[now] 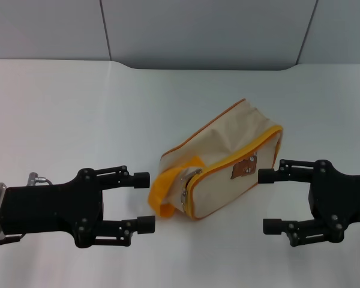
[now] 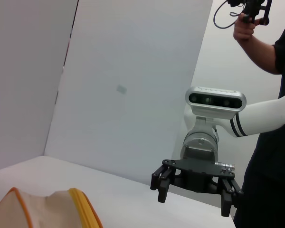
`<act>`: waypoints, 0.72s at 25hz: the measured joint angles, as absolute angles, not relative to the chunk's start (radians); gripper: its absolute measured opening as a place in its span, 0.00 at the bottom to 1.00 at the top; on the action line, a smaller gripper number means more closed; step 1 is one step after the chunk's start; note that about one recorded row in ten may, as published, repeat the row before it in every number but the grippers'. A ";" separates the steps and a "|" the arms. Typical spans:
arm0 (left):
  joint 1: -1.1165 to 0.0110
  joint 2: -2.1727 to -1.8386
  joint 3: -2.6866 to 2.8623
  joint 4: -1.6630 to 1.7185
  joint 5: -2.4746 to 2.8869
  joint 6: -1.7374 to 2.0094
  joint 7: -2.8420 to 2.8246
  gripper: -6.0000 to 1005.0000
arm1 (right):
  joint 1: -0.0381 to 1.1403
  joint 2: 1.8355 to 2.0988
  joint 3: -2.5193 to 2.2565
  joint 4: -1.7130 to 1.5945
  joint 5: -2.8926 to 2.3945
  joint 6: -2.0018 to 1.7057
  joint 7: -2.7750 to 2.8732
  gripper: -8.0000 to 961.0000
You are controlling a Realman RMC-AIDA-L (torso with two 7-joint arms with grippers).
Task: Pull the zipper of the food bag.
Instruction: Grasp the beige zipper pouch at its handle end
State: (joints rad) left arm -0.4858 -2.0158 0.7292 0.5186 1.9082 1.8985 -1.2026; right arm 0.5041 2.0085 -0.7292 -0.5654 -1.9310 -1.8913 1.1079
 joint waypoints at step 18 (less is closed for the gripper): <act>-0.484 -2.013 0.732 0.521 1.913 1.890 -1.203 0.79 | 0.505 2.011 -0.730 -0.565 -1.933 -1.892 1.096 0.85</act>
